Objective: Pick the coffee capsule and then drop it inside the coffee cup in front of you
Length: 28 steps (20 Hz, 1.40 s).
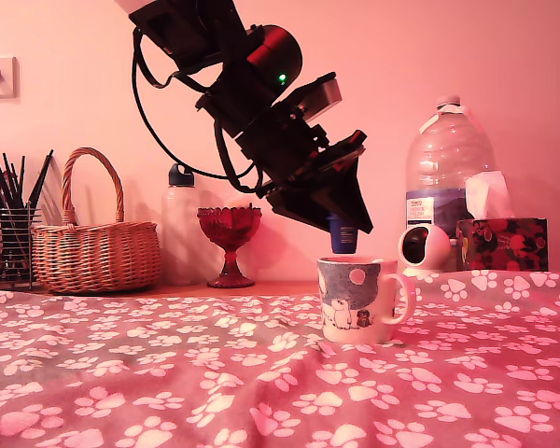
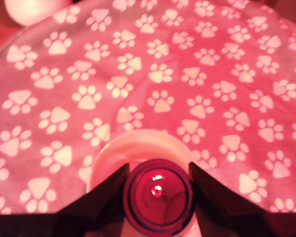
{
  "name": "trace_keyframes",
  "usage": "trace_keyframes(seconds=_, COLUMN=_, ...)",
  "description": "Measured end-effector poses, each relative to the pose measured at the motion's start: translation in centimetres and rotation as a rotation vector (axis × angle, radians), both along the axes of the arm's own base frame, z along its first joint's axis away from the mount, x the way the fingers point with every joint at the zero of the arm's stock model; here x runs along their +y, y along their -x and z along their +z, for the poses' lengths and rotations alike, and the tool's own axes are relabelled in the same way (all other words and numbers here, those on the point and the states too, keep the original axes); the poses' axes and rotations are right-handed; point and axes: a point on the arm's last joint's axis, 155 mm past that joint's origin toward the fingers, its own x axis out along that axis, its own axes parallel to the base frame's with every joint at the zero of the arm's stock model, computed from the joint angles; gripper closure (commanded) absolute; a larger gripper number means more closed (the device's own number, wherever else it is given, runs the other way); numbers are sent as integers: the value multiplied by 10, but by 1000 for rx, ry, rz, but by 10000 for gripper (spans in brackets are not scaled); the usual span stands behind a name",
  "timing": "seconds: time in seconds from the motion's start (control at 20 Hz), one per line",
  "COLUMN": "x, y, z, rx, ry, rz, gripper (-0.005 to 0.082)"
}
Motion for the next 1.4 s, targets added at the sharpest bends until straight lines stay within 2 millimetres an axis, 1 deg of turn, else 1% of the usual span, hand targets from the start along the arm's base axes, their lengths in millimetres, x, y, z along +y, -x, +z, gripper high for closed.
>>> trace_keyframes(seconds=0.75, x=2, y=-2, z=0, rx=-10, ry=-7, rz=1, gripper=468)
trace_keyframes(seconds=1.0, x=2, y=-2, z=-1, rx=-23, ry=-14, rz=-13, gripper=455)
trace_keyframes(seconds=1.05, x=2, y=-2, z=-1, rx=-24, ry=-14, rz=-15, gripper=386)
trace_keyframes(seconds=1.15, x=2, y=-2, z=0, rx=-25, ry=-13, rz=-15, gripper=101)
trace_keyframes(seconds=1.2, x=2, y=-2, z=0, rx=-26, ry=-14, rz=-15, gripper=38)
trace_keyframes(seconds=1.4, x=2, y=-2, z=-1, rx=-37, ry=-20, rz=-28, gripper=42)
